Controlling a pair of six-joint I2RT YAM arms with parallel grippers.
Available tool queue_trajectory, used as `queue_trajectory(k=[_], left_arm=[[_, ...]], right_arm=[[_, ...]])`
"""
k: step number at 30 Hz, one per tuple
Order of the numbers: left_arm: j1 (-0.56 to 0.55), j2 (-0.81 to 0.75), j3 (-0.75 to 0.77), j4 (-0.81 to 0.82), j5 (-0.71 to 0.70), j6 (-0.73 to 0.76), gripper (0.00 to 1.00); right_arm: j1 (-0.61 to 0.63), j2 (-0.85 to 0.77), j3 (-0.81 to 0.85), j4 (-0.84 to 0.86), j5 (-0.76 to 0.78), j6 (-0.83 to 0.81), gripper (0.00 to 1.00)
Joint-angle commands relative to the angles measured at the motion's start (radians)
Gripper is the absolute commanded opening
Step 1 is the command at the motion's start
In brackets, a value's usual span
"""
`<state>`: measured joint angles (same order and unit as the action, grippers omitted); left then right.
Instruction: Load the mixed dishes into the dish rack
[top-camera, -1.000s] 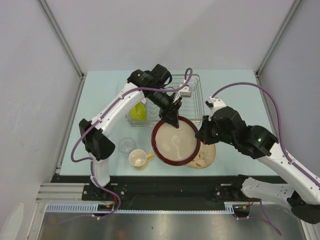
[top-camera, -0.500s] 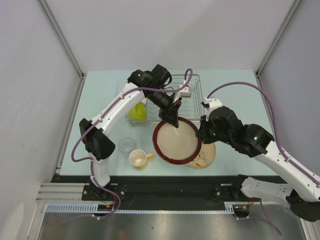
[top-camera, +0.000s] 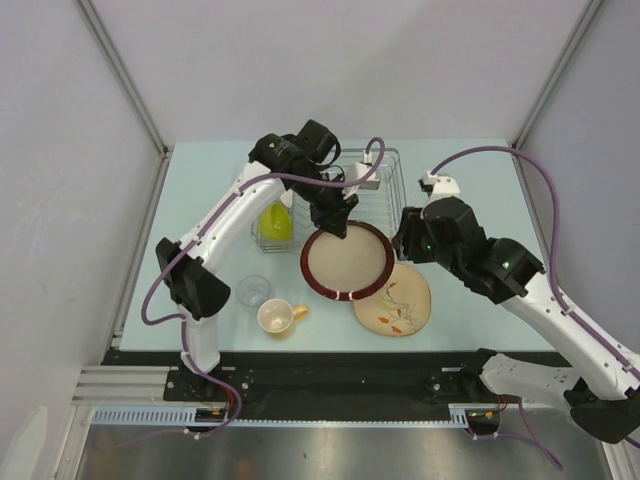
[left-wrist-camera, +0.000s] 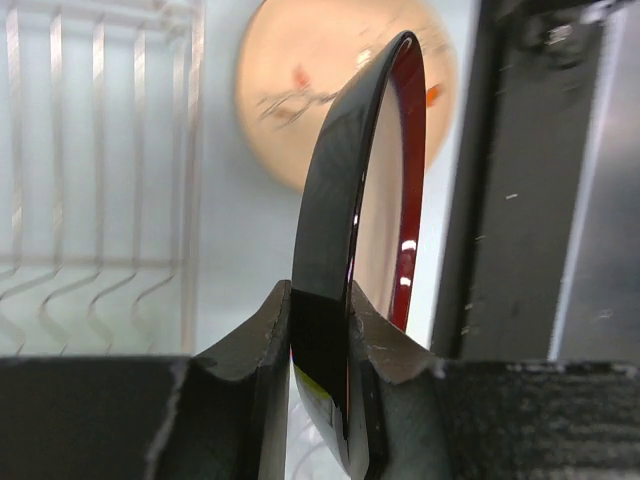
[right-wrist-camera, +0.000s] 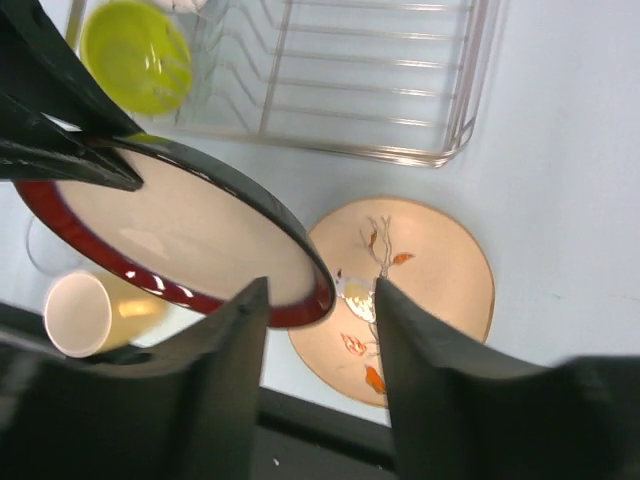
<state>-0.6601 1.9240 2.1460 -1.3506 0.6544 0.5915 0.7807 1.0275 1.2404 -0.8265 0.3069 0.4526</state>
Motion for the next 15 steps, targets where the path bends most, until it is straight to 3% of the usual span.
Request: queue_trajectory(k=[1, 9, 15], left_arm=[[0.020, -0.092, -0.003, 0.060, -0.163, -0.035, 0.00], [0.028, -0.120, -0.002, 0.166, -0.330, -0.051, 0.00], [0.039, -0.096, 0.167, 0.277, -0.519, -0.018, 0.00]], right_arm=[[-0.031, -0.032, 0.053, 0.053, 0.072, 0.034, 0.57], [-0.086, -0.066, 0.047, 0.040, 0.051, 0.041, 0.59], [-0.098, -0.113, 0.027, 0.009, 0.066, 0.060, 0.59]])
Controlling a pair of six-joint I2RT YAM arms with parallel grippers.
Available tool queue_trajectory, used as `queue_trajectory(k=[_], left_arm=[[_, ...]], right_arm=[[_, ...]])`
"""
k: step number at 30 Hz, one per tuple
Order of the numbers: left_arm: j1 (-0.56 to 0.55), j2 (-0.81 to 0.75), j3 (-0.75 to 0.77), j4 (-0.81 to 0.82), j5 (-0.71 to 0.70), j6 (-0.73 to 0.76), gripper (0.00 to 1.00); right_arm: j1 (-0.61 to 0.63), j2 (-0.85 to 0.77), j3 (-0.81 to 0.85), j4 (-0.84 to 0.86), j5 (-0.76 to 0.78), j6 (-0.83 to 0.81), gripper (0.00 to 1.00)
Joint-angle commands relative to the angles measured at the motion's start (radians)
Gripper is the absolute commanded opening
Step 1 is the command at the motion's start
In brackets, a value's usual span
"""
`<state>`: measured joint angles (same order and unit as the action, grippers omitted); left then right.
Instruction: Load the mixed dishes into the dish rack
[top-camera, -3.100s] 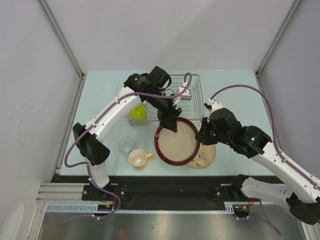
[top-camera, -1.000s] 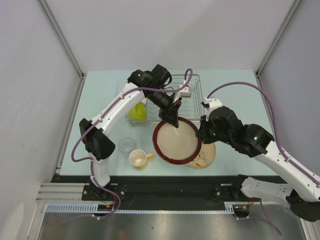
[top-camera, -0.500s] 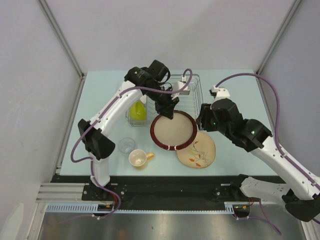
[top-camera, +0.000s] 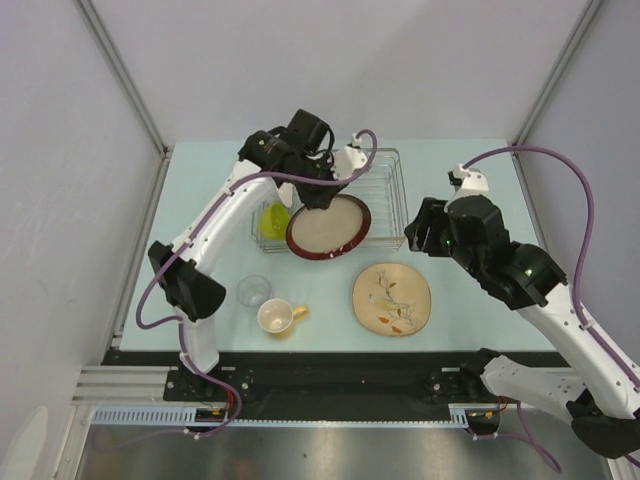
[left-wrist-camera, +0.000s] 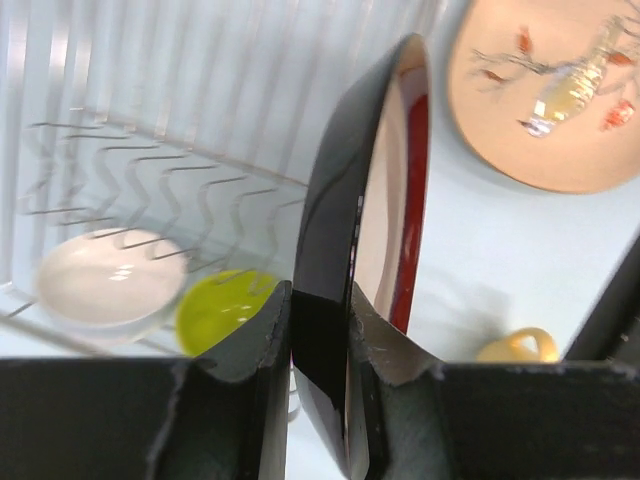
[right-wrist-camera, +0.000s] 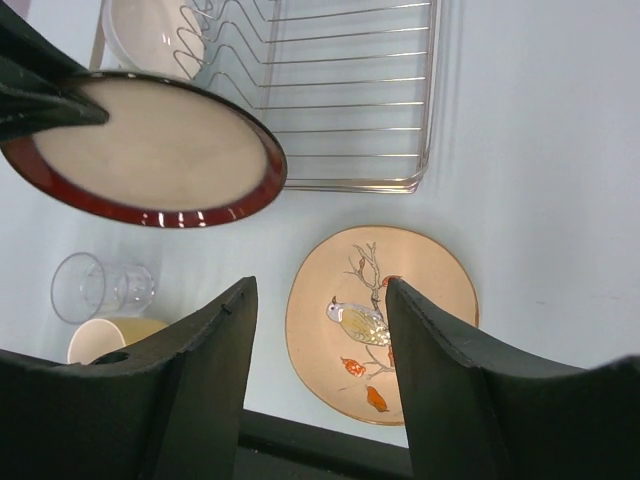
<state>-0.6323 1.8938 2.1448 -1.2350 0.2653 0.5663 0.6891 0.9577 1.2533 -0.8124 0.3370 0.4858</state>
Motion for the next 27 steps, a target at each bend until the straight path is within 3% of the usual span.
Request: queue_trajectory(k=[1, 4, 8, 17, 27], left_arm=[[0.011, -0.055, 0.235, 0.166, -0.171, 0.020, 0.00], [0.011, -0.058, 0.245, 0.248, -0.262, 0.081, 0.00], [0.011, -0.148, 0.066, 0.556, -0.359, 0.205, 0.00], [0.060, -0.141, -0.198, 0.929, -0.339, 0.412, 0.00], [0.129, -0.022, -0.181, 0.925, -0.273, 0.512, 0.00]], right_arm=[[-0.008, -0.050, 0.008, -0.007, 0.037, 0.028, 0.59], [-0.011, -0.063, -0.015, -0.010, 0.036, 0.043, 0.58], [-0.017, -0.077, -0.061, 0.004, 0.028, 0.059, 0.57], [-0.023, -0.071, -0.129, 0.045, 0.007, 0.069, 0.53], [-0.074, -0.060, -0.209, 0.096, -0.059, 0.062, 0.51]])
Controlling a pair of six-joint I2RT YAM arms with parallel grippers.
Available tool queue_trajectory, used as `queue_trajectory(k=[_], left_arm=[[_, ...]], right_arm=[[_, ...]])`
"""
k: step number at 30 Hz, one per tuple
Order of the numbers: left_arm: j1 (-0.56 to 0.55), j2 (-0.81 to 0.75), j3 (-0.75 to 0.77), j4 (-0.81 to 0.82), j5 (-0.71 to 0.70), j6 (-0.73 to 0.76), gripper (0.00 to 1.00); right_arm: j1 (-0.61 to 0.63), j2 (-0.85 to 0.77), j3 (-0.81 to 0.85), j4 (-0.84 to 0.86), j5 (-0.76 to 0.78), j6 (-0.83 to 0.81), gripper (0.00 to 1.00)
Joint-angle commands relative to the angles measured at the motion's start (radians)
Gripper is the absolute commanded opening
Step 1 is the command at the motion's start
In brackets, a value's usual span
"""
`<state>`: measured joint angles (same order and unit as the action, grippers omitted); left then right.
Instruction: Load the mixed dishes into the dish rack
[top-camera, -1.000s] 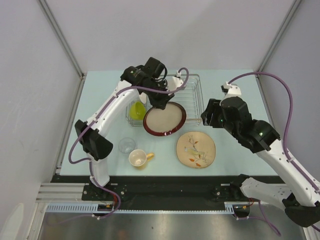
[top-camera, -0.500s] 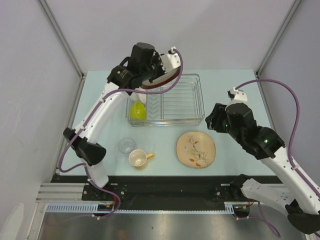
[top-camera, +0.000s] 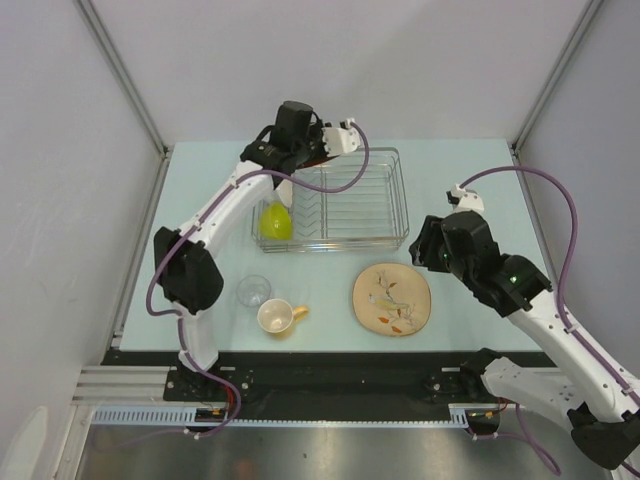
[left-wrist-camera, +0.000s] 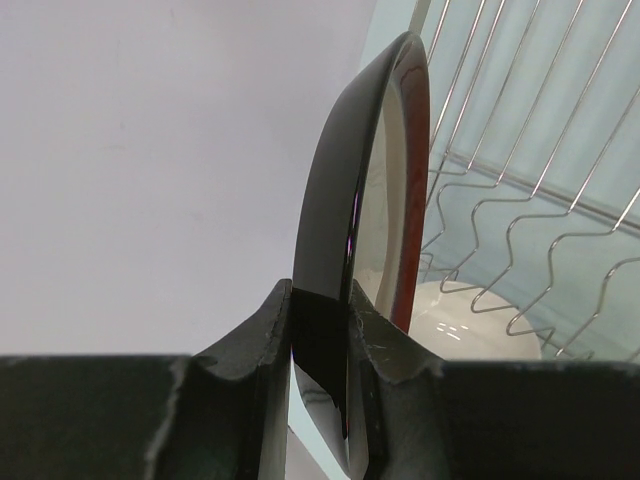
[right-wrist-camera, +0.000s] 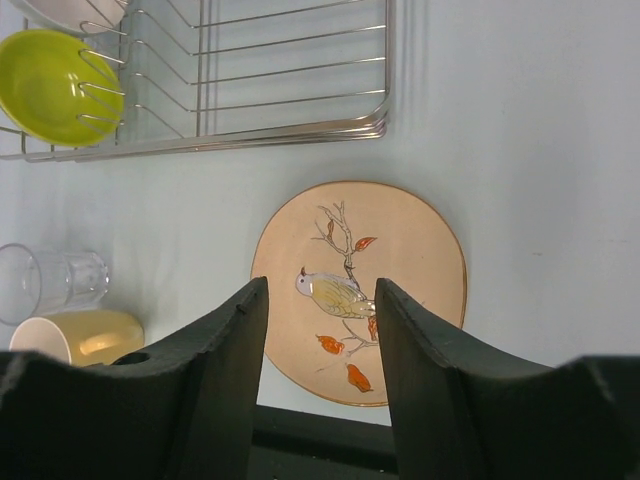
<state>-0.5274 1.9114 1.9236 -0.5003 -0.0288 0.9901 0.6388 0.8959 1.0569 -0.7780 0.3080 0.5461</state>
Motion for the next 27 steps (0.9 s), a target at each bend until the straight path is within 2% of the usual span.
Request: queue_trajectory(k=[1, 18, 23, 27], left_arm=[[0.027, -0.037, 0.035, 0.183, 0.056, 0.097, 0.00], [0.043, -0.072, -0.112, 0.174, 0.198, 0.209, 0.00], [0.061, -0.078, -0.129, 0.089, 0.242, 0.318, 0.00], [0.082, -0.118, -0.230, 0.150, 0.288, 0.410, 0.00]], right_arm=[[-0.040, 0.006, -0.017, 0.069, -0.038, -0.003, 0.51], [-0.105, 0.020, -0.040, 0.091, -0.127, -0.009, 0.46], [-0.117, 0.017, -0.041, 0.088, -0.142, -0.008, 0.45], [-0.128, 0.020, -0.041, 0.091, -0.158, -0.008, 0.45]])
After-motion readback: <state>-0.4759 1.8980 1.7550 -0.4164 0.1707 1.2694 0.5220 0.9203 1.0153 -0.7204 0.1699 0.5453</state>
